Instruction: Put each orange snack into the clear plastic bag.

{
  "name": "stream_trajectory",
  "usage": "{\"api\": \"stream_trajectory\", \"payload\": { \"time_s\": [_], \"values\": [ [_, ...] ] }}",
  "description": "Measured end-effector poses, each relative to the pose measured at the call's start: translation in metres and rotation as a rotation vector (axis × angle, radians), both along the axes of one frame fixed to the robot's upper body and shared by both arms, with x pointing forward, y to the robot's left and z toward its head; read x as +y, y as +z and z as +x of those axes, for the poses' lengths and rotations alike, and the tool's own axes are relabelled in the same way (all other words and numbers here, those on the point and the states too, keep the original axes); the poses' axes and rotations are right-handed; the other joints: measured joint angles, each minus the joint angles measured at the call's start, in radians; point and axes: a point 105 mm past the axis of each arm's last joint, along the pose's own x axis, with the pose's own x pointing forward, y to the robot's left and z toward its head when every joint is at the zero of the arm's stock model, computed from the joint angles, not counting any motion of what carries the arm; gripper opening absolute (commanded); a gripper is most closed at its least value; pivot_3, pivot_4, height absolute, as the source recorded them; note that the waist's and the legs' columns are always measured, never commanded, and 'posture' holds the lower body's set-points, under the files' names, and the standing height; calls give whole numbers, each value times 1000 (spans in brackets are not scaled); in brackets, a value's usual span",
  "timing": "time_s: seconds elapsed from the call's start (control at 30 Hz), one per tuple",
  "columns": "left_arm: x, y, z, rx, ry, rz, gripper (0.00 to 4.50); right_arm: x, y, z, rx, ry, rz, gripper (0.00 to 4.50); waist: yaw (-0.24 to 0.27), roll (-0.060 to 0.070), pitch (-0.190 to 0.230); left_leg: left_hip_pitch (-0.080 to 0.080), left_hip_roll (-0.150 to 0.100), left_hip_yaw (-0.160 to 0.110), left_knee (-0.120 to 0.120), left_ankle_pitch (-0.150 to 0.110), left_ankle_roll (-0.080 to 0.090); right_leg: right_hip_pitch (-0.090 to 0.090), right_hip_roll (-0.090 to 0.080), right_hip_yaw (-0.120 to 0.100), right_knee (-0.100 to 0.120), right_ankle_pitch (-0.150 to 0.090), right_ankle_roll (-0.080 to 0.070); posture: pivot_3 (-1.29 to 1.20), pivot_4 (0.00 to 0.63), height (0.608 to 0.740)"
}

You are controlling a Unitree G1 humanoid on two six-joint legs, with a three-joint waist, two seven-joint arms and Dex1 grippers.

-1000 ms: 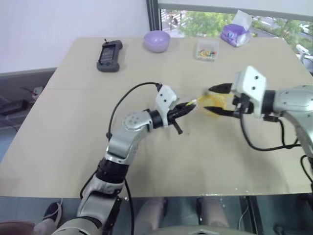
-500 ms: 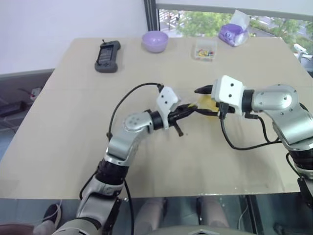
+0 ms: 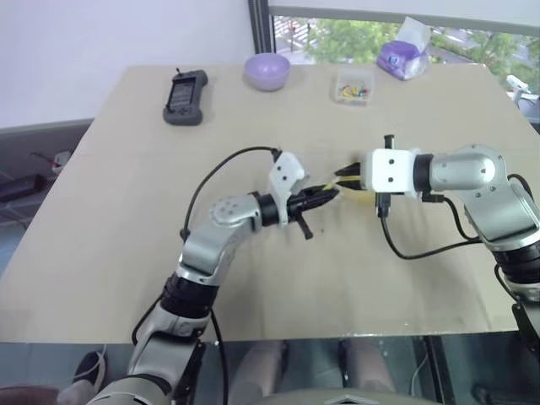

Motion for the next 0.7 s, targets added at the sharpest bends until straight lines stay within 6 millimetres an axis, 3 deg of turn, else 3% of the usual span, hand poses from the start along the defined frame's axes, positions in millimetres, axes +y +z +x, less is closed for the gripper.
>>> {"api": "stream_trajectory", "payload": {
  "time_s": [0.7],
  "values": [
    [-1, 2, 0, -4, -12, 3, 0, 3, 1, -6, -35, 77, -32, 506, 0, 0, 0, 0, 0, 0, 0, 0, 0, 0, 0, 0, 0, 0, 0, 0, 150, 740]
  ]
}}
